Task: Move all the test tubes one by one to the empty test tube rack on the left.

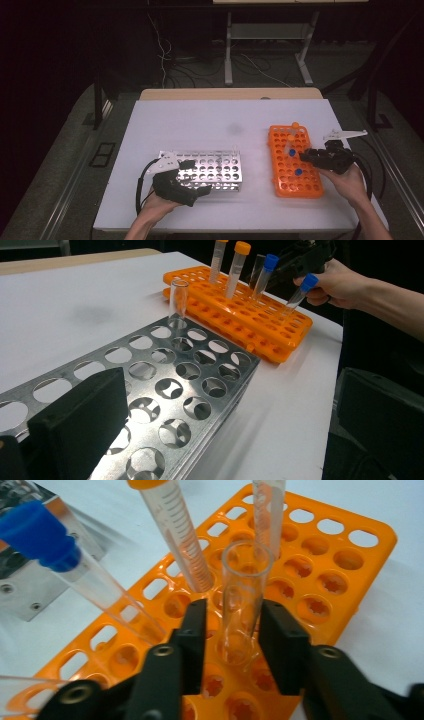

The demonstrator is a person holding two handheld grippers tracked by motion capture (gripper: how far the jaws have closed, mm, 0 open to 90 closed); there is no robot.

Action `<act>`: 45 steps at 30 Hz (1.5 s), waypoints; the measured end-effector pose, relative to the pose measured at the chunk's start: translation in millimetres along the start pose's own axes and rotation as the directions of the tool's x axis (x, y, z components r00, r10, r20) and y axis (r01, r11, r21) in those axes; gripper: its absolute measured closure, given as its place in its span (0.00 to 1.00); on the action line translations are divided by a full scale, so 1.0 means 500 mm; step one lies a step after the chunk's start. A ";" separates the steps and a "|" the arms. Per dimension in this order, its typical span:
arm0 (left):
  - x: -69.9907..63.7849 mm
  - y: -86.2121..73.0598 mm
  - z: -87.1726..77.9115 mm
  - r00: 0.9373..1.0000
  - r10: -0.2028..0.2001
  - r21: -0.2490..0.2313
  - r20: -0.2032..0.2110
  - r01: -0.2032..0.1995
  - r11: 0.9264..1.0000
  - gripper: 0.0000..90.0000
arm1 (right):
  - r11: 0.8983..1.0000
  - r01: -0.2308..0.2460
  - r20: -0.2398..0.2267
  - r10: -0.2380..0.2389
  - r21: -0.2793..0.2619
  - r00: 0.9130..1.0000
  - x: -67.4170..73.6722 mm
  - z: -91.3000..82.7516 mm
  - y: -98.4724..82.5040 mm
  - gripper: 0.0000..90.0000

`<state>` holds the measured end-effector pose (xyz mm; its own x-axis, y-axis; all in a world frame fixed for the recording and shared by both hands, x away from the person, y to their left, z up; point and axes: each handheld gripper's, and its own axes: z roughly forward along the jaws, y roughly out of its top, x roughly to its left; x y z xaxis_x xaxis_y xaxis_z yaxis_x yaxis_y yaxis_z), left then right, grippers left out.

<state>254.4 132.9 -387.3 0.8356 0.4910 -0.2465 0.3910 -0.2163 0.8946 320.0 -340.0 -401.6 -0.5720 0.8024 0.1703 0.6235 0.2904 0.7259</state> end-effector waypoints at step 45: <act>0.001 0.010 -0.004 1.000 -0.003 0.005 0.001 0.003 1.000 0.00 | 0.986 0.137 -0.019 -0.140 -0.097 0.990 0.077 -0.195 0.127 0.84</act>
<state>256.0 133.7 -382.0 0.8348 0.4908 -0.2494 0.3952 -0.2189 0.8921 285.4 -341.6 -284.0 -0.6637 0.7437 0.0798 0.4840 0.3457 0.8039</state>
